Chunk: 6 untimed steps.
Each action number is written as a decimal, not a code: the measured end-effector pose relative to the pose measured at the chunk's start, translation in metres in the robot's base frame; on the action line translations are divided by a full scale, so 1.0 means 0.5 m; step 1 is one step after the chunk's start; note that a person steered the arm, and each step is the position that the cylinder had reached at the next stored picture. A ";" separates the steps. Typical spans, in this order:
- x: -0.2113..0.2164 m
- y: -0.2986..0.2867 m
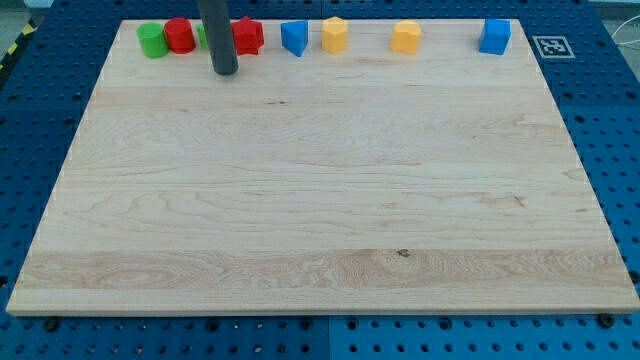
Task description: Point your arm towards top left
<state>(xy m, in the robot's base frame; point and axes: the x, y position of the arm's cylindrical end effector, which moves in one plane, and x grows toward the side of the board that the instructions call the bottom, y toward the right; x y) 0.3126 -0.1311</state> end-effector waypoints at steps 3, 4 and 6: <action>-0.015 -0.299; -0.041 -0.346; -0.120 -0.300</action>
